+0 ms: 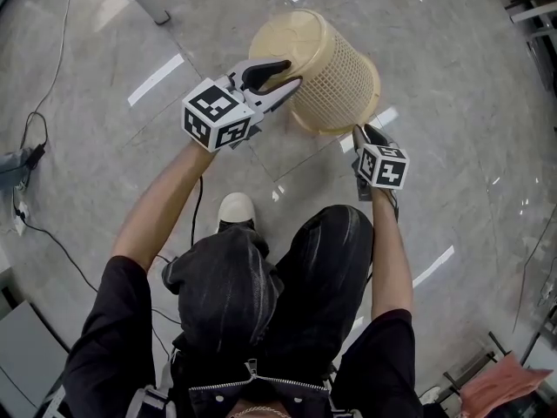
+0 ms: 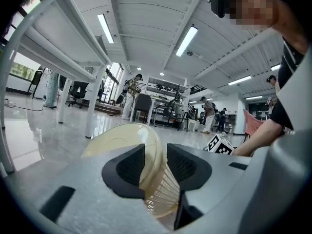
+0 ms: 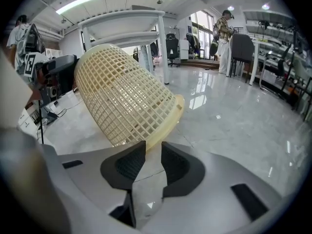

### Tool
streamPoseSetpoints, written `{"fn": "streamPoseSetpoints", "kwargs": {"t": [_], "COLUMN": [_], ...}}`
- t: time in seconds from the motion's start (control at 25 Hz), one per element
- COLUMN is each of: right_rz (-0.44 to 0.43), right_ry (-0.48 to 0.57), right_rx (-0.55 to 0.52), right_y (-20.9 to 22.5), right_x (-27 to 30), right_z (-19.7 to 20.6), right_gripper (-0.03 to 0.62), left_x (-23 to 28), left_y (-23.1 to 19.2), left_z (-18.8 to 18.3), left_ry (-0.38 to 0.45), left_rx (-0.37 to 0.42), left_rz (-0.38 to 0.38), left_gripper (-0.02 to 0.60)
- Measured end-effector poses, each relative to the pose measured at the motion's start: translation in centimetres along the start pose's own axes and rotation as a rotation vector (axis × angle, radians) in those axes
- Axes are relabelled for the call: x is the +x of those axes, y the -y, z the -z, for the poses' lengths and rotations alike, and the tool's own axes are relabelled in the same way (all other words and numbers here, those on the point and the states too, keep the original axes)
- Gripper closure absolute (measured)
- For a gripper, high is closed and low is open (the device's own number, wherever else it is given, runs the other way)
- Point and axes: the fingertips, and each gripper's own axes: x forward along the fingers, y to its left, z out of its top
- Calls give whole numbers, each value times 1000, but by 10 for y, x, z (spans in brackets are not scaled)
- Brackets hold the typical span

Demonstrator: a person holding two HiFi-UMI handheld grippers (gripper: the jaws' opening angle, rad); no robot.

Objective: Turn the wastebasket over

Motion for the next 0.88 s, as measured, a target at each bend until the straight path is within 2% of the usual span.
{"fn": "streamPoseSetpoints", "kwargs": {"t": [0.12, 0.2, 0.36, 0.44, 0.56, 0.64, 0.88], "right_rz": [22, 13, -75, -144, -232, -230, -201], "right_ry": [44, 107, 337, 403, 397, 362, 339], "right_rx": [3, 5, -25, -72, -82, -72, -50], "right_y": [8, 7, -27, -53, -77, -77, -67], "right_x": [-15, -28, -64, -78, -81, -75, -73], "right_z": [-10, -31, -117, -152, -171, -168, -157], "right_gripper": [490, 490, 490, 490, 477, 450, 451], "left_x": [6, 9, 18, 24, 32, 37, 41], "left_y": [5, 9, 20, 26, 39, 47, 55], "left_z": [1, 4, 4, 4, 9, 11, 16], "left_ry": [-17, -27, -32, -34, -47, -55, -52], "left_rx": [2, 11, 44, 37, 45, 58, 44], "left_rz": [21, 32, 55, 70, 99, 113, 138], "left_gripper": [442, 440, 439, 439, 437, 437, 439]}}
